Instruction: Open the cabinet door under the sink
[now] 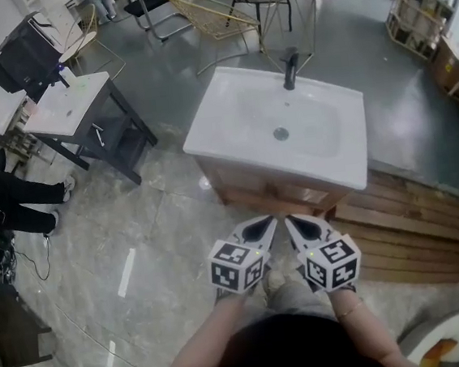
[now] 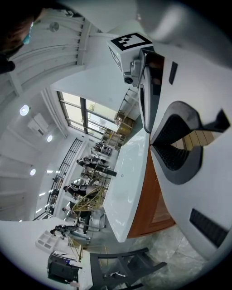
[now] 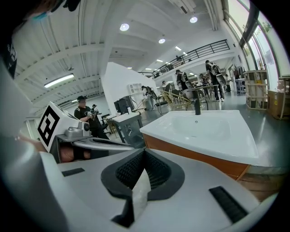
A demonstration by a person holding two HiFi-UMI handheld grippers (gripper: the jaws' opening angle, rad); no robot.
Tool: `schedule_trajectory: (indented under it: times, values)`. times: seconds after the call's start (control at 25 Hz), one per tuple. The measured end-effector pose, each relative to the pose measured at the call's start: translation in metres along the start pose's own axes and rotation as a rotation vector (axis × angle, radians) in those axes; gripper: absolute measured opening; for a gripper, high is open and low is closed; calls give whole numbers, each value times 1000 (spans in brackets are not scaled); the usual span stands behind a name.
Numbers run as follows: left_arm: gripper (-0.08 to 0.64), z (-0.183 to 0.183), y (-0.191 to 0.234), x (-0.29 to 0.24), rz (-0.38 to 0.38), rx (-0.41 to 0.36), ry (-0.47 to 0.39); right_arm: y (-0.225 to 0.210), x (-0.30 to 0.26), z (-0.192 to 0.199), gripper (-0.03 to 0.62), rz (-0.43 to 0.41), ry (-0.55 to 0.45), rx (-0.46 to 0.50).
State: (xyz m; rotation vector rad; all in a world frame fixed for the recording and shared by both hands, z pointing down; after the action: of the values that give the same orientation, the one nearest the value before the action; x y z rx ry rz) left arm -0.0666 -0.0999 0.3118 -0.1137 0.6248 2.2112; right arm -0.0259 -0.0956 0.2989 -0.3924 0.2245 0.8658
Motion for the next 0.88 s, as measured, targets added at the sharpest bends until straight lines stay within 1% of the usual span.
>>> schedule_trajectory:
  times: [0.2, 0.32, 0.44, 0.52, 0.64, 0.72, 0.88]
  values:
    - [9, -1, 12, -6, -19, -24, 7, -5, -9, 0, 8, -11, 7, -4]
    - [9, -3, 18, -12, -25, -57, 14, -12, -15, -1, 8, -5, 5, 7]
    - [9, -2, 22, -18, -28, -86, 12, -22, -21, -2, 8, 0, -8, -1]
    - [9, -1, 24, -23, -18, -100, 1, -27, -26, -1, 8, -11, -17, -10]
    - [9, 5, 24, -29, 19, -140, -15, -32, -31, 7, 8, -32, -23, -34]
    - [9, 10, 28, -35, 24, -160, -9, -38, -36, 15, 8, -28, -17, -42]
    - [9, 30, 42, -44, 15, -144, 9, -47, -47, 36, 8, -21, 21, -56]
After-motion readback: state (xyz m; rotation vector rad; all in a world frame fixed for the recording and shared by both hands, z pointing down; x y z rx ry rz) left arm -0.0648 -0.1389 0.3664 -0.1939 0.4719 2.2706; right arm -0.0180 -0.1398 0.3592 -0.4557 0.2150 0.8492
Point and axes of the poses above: the fingertips, and each gripper's own axes: x backward along the fingers, y to its left, z out of its underside, the point moved 1 cm from there along x, backward along the fingers, and after that the axes turned 9 degrees about -y, right-handed, at the moved point
